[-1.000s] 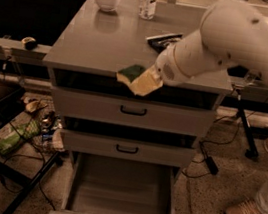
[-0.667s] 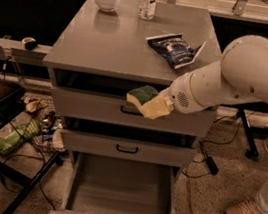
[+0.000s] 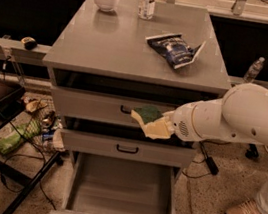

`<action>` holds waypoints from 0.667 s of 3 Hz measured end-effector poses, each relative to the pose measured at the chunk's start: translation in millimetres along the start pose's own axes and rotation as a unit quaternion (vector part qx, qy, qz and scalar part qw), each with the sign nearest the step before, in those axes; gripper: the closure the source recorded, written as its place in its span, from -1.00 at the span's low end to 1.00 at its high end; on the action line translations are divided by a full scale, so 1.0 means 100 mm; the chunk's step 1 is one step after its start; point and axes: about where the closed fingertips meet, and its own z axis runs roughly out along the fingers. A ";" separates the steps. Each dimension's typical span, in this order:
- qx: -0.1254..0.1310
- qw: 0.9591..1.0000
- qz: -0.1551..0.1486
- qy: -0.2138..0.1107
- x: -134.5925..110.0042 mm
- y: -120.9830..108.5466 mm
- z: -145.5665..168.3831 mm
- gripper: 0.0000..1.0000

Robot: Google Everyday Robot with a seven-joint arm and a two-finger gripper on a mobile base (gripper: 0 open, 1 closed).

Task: Place sponge into bottom drawer

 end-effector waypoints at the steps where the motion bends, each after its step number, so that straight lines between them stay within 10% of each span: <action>1: -0.001 1.000 -0.001 0.000 -0.02 0.00 0.00 1.00; 2: -0.004 1.000 0.008 0.010 0.00 -0.03 0.22 1.00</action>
Offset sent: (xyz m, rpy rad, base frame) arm 0.0290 0.0193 -0.0432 -0.0046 0.0692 -0.0203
